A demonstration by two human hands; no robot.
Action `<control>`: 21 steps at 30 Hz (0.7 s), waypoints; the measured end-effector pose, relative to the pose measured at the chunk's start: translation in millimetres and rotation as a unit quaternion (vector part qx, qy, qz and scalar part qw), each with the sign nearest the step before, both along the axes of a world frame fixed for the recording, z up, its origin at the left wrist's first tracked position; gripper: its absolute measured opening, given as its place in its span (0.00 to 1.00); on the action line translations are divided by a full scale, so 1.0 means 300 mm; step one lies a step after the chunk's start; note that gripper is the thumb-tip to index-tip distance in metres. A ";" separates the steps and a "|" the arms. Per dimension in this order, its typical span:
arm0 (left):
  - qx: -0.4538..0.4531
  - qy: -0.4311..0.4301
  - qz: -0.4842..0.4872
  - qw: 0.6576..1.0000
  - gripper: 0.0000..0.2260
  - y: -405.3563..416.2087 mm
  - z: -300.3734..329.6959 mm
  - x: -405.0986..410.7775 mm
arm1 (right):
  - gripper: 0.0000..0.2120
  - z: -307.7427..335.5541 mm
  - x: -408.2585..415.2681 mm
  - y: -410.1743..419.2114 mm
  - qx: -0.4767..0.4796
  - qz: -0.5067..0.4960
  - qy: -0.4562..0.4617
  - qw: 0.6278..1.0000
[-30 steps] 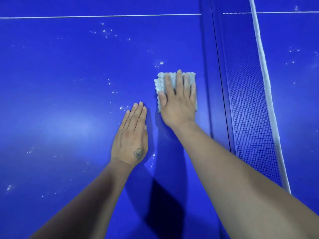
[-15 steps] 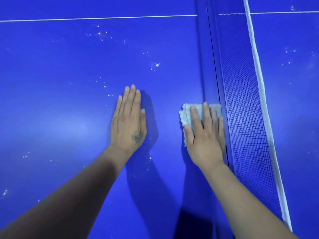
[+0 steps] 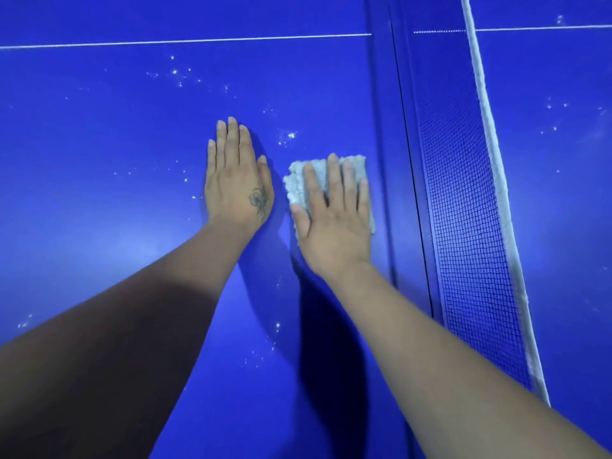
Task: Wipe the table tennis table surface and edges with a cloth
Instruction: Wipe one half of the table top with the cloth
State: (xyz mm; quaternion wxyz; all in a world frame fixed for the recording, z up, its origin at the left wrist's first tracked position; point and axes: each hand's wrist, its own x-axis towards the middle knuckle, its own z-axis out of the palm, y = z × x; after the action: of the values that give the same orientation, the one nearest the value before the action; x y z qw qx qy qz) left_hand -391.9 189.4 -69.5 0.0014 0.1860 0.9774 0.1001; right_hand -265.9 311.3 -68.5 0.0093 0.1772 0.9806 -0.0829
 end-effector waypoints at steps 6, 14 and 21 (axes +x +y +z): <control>-0.025 0.004 0.018 1.000 0.31 0.025 -0.018 -0.029 | 0.30 -0.001 0.218 0.005 0.009 0.027 0.005 1.000; -0.058 0.010 0.021 0.998 0.31 0.027 -0.026 -0.031 | 0.33 -0.003 0.139 0.170 0.015 -0.087 -0.018 0.996; -0.042 0.011 0.021 0.999 0.31 0.029 -0.029 -0.036 | 0.33 -0.015 -0.203 0.229 0.011 -0.136 0.015 0.991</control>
State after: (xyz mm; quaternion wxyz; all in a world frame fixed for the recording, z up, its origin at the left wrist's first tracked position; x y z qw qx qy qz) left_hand -402.8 198.2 -78.1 -0.0034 0.1661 0.9844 0.0572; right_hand -326.9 380.0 -73.1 -0.0185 0.3078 0.9483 -0.0753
